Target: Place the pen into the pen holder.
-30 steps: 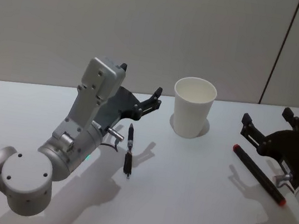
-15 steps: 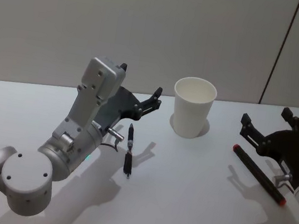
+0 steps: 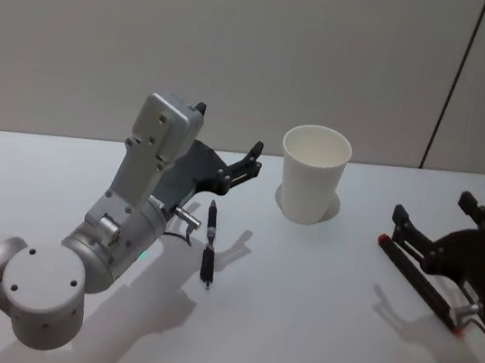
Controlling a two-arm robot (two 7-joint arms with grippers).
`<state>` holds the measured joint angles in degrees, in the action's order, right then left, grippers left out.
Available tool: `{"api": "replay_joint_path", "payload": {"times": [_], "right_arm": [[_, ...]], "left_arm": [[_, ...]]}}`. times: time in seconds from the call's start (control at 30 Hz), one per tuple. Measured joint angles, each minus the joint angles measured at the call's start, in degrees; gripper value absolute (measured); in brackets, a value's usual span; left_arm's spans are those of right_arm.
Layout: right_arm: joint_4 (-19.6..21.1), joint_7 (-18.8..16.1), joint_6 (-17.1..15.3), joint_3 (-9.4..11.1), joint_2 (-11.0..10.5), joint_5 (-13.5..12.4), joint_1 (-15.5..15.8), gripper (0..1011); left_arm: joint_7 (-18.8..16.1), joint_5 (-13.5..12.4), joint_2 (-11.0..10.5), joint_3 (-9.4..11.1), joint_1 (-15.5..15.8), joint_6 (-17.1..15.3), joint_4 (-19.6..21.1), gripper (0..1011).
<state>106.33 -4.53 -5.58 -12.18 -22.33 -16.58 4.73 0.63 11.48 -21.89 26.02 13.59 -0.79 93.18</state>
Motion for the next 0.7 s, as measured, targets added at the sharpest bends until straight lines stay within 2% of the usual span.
{"api": "replay_joint_path", "payload": {"times": [0.4,0.7], "right_arm": [[3.3,2.5,-3.7,1.8,-3.0,-1.3,3.5,1001],[3.5,3.3,-9.0,2.6,-3.8,-1.2,3.1,1002]], "left_arm": [[0.0,0.0,0.0,0.0,0.0,0.0,0.0,1001],[0.0,0.0,0.0,0.0,0.0,0.0,0.0,1001]]}}
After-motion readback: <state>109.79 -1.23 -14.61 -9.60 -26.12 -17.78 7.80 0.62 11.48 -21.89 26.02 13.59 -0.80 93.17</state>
